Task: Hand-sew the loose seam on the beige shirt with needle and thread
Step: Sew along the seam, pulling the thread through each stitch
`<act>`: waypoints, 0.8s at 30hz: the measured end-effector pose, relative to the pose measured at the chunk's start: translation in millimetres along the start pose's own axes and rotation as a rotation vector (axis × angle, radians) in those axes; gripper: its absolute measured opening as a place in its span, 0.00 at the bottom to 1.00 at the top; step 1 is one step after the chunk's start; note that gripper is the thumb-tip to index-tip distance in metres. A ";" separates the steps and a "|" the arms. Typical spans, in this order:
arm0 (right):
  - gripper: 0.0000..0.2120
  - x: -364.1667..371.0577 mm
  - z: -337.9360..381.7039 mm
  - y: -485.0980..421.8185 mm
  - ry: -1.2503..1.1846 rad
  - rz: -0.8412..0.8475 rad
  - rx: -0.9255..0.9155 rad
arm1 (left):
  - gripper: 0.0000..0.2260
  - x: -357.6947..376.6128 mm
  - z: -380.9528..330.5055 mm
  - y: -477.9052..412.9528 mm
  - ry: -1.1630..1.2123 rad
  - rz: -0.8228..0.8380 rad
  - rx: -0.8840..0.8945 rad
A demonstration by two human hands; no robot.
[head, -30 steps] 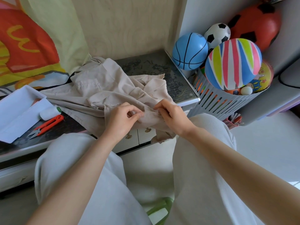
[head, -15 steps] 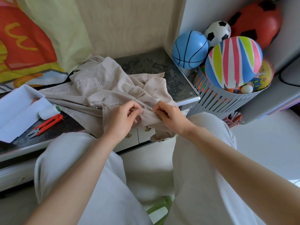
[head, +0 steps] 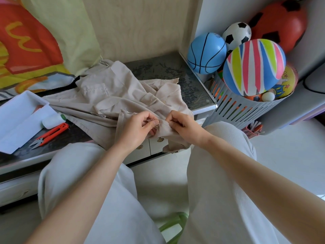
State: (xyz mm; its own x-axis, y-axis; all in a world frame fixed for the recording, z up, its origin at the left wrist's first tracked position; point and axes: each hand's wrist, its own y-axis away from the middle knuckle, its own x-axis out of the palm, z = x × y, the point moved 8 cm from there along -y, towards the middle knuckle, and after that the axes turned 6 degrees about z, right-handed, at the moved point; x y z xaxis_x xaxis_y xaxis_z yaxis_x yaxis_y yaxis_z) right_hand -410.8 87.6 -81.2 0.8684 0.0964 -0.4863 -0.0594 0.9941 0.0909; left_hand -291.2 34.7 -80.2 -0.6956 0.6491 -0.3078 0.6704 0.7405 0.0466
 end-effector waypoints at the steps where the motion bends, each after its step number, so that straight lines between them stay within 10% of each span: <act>1: 0.10 2.0 -0.2 0.3 -0.013 0.015 0.007 | 0.10 2.5 2.0 -0.5 0.012 0.009 -0.014; 24: 0.09 -6.8 -10.1 -5.5 -0.210 -0.106 0.101 | 0.05 10.8 8.4 0.5 0.405 0.033 -0.198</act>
State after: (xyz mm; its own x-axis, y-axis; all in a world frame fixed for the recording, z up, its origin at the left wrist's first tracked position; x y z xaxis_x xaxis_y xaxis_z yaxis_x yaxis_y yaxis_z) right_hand -421.4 81.9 -87.2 0.9510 -0.0307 -0.3077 0.0773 0.9871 0.1403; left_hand -296.1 40.6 -91.5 -0.7461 0.6595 0.0917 0.6590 0.7119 0.2427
